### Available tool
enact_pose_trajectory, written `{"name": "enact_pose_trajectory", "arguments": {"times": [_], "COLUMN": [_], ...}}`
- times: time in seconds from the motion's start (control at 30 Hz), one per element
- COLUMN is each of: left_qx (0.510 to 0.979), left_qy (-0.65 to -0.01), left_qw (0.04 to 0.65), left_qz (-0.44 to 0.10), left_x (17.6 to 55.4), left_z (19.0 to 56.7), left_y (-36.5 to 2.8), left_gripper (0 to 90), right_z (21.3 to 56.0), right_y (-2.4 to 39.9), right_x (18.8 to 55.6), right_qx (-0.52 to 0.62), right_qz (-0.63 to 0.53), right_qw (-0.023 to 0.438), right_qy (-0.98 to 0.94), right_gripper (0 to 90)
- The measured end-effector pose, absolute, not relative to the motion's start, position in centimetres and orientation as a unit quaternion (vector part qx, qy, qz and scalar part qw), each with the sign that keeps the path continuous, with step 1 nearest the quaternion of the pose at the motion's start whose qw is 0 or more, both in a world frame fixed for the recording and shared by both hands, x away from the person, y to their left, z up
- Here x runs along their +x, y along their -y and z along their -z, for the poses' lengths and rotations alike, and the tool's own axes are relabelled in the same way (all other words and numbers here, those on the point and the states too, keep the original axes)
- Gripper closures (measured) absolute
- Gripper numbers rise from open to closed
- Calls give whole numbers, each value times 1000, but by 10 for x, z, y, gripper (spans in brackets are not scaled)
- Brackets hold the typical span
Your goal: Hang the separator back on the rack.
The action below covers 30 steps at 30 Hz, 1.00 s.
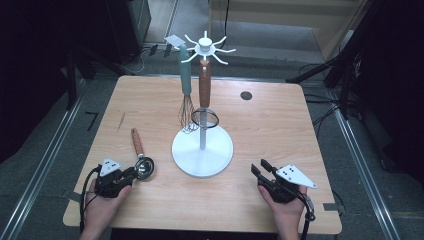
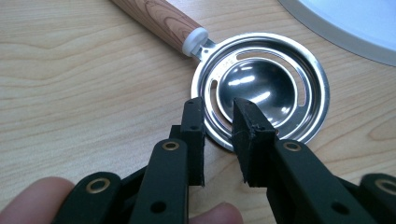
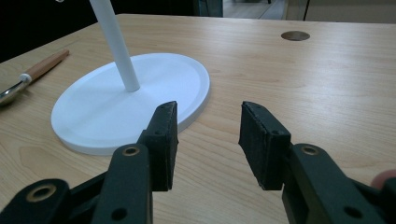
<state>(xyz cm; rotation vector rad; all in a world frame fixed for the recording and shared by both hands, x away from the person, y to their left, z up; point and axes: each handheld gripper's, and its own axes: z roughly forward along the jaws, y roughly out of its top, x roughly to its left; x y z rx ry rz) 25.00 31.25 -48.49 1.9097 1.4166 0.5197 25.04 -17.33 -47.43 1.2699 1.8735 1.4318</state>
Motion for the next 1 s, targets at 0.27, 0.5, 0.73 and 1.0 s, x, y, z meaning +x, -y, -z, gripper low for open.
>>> {"name": "enact_pose_trajectory", "arguments": {"times": [0.27,0.5,0.73,1.0], "left_qx": [717,725,733,739], "left_qy": [-556,-557,-551,-541], "left_qw": [370,365,369,374], "left_qz": [-199,-174,-155,-147], "left_x": [254,265,258,243], "left_z": [482,484,484,485], "left_y": [-317,-312,-310,-305], "left_gripper": [542,558,647,662], "right_z": [476,477,477,476], "right_y": [171,172,171,166], "right_x": [252,252,251,250], "right_qx": [461,459,458,452], "right_qz": [-519,-518,-520,-521], "right_qw": [224,222,218,215], "right_qy": [-684,-687,-687,-691], "right_gripper": [582,582,582,582]}}
